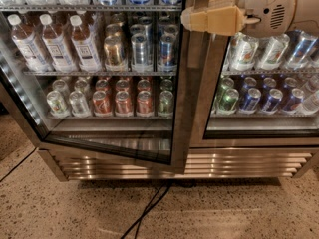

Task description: Open left fridge door

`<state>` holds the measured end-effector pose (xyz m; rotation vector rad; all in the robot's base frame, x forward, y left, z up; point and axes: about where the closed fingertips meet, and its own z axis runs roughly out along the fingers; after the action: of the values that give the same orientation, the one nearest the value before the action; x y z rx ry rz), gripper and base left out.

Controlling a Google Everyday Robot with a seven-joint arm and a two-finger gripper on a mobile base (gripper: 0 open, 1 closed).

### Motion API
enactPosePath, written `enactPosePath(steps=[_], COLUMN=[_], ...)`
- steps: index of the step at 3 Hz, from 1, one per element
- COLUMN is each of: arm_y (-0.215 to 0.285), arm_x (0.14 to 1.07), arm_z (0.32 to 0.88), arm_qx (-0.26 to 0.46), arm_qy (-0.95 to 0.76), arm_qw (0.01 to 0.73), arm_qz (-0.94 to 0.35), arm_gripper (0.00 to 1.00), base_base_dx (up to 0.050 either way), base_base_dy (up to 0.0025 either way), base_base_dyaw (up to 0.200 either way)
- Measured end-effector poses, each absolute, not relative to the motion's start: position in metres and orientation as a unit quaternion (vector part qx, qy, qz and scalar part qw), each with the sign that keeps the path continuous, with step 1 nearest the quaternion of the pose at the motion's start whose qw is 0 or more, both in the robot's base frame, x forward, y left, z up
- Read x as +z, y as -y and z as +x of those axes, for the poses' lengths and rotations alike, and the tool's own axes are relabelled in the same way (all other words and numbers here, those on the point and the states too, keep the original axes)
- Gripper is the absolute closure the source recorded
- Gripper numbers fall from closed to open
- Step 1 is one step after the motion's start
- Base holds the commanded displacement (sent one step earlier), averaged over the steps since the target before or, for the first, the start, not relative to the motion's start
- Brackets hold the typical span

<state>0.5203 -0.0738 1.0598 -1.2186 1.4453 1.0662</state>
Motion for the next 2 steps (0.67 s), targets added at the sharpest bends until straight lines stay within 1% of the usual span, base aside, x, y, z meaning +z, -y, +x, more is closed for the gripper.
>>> enactPosePath(steps=[1,2], arm_y=[0.0683,0.0684], arm_x=[1.0597,1.0598], arm_z=[0.5213,0.5213], arm_qx=[0.438,0.438], arm_qy=[-0.586,-0.586], arm_qw=[0.461,0.461], arm_qz=[-0.502,-0.502], arm_gripper=[1.00,0.81], base_base_dx=[0.000,0.000], base_base_dy=[0.00000,0.00000], base_base_dyaw=[0.000,0.000])
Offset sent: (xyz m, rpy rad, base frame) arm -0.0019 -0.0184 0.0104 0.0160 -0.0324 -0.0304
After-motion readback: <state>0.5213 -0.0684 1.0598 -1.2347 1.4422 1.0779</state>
